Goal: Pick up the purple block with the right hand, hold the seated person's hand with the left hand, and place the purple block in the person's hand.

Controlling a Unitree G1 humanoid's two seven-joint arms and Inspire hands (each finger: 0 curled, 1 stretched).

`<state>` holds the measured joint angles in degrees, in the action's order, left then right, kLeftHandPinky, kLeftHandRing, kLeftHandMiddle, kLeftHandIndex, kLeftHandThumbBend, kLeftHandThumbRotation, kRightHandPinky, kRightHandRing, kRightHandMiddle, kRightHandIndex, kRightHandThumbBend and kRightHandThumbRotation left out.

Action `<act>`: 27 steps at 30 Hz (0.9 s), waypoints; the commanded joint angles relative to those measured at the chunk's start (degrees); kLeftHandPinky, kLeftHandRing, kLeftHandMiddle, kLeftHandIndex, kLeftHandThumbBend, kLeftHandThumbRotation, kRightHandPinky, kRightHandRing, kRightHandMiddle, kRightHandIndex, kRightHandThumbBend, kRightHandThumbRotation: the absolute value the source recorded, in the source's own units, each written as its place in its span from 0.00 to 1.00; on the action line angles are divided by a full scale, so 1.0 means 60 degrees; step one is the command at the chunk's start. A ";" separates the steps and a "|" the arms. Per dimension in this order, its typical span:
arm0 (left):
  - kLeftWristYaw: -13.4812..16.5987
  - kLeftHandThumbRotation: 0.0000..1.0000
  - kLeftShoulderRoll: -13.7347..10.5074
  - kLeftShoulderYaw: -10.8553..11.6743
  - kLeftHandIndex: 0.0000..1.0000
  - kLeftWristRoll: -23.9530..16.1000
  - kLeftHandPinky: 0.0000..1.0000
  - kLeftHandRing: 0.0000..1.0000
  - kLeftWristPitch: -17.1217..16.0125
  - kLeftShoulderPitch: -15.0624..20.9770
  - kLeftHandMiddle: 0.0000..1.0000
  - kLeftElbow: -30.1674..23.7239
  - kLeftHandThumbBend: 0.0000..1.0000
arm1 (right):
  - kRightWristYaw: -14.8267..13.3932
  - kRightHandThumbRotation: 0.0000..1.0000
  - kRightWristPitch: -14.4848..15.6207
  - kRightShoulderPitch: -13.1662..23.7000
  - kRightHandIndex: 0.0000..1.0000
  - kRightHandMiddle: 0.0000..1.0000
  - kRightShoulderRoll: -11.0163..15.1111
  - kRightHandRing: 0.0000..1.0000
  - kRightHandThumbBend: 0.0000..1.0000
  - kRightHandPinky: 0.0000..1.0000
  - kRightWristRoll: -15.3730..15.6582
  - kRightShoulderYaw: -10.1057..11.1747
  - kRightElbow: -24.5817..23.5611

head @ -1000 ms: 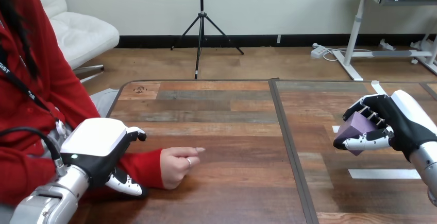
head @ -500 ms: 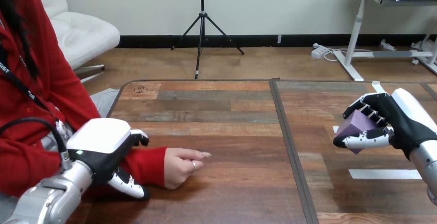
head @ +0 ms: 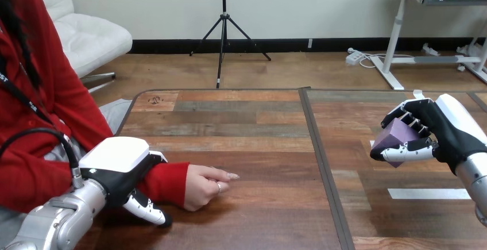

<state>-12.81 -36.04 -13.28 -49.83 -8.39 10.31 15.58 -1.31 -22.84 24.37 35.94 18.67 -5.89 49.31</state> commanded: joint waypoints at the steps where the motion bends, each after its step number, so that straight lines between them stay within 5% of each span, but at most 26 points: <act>1: 0.0177 0.39 -0.0061 -0.0175 0.74 0.0141 0.69 0.73 -0.0148 0.0780 0.74 0.0223 1.00 | -0.0150 0.00 -0.0090 0.0406 0.50 0.46 0.0080 0.42 0.67 0.40 -0.0123 0.0300 -0.0459; 17: 0.0185 0.30 0.0131 -0.0504 0.68 0.0128 0.64 0.68 -0.0208 0.1002 0.70 0.0581 0.99 | -0.0054 0.00 0.0090 0.0390 0.50 0.47 0.0068 0.42 0.66 0.40 -0.0173 0.0324 -0.0649; 27: 0.1049 0.20 0.0353 -0.0839 0.64 -0.0326 0.53 0.61 -0.0072 0.1048 0.64 0.0858 0.95 | 0.0003 0.00 0.0266 0.0311 0.50 0.47 0.0072 0.43 0.66 0.41 -0.0206 0.0351 -0.0911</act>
<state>-9.09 -34.83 -16.37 -50.38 -9.25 13.74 18.61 -1.24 -21.71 24.34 35.94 18.55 -5.88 47.34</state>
